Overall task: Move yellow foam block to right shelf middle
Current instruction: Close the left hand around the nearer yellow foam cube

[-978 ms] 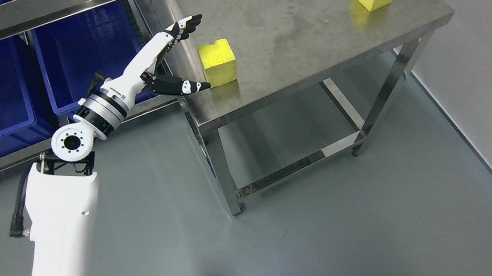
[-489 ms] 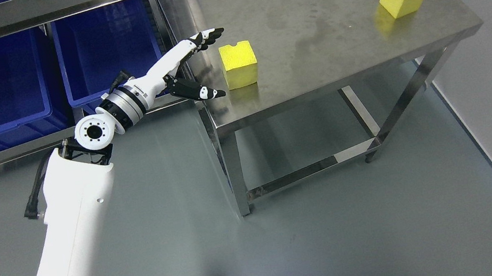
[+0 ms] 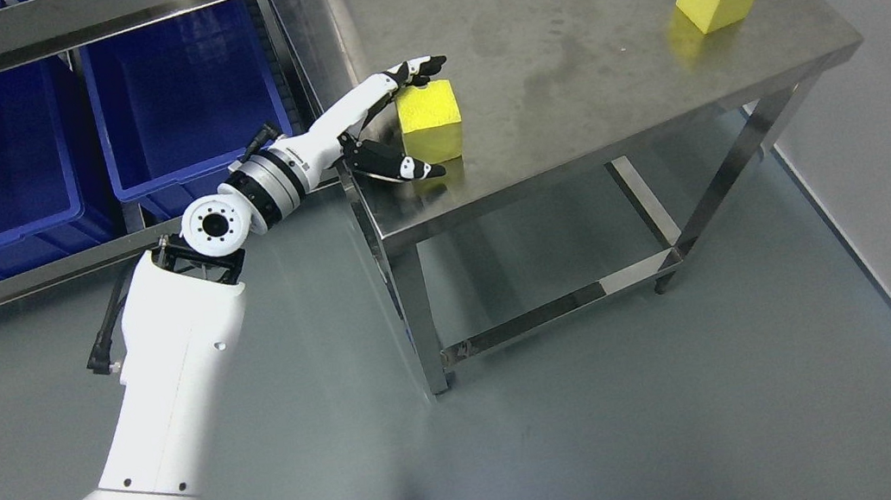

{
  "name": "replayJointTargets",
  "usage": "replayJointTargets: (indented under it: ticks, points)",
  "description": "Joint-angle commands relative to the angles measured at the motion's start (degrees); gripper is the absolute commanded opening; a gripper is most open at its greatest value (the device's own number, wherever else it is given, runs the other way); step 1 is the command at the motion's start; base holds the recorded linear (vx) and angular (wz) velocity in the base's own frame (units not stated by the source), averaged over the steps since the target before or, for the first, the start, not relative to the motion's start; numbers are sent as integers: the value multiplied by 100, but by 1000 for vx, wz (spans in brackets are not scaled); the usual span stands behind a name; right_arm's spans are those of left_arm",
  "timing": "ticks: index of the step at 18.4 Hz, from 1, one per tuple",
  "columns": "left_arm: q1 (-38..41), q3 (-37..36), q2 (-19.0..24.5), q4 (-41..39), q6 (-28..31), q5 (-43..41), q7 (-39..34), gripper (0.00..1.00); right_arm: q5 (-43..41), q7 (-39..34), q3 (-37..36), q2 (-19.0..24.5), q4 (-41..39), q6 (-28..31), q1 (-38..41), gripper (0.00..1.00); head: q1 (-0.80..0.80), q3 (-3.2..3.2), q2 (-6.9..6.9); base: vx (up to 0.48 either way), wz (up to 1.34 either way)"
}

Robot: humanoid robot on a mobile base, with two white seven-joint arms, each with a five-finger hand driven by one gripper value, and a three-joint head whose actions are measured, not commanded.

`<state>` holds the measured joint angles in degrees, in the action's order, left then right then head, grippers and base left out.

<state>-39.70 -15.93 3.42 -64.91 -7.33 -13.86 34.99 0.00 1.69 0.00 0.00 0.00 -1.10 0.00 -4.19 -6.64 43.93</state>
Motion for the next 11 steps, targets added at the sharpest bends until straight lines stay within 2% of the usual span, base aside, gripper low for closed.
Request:
replayJointTargets:
  ticks: [1, 4, 6, 7, 8, 11]
  points:
    - [-73, -138, -242, 558, 47, -12, 8, 93, 18, -2, -70, -100, -100, -5, 132, 100, 0, 0, 0, 4, -32]
    - [-38, 2, -242, 558, -5, 23, 8, 72, 18, -2, -70, -100, -100, -5, 141, 100, 0, 0, 0, 1, -11]
    - [-3, 326, -242, 567, -355, 23, 8, 51, 18, -2, -70, -100, -100, -5, 141, 100, 0, 0, 0, 0, 0]
    - [-3, 458, -242, 567, -470, 32, 8, 44, 18, -2, -70, -100, -100, -5, 132, 100, 0, 0, 0, 0, 0]
    - [15, 599, -242, 567, -541, 41, 17, 38, 18, -2, -70, -100, -100, -5, 141, 100, 0, 0, 0, -14, 4]
    - [50, 1012, -242, 523, -707, 207, 17, 29, 18, -2, -70, -100, -100, -5, 141, 100, 0, 0, 0, -4, 29]
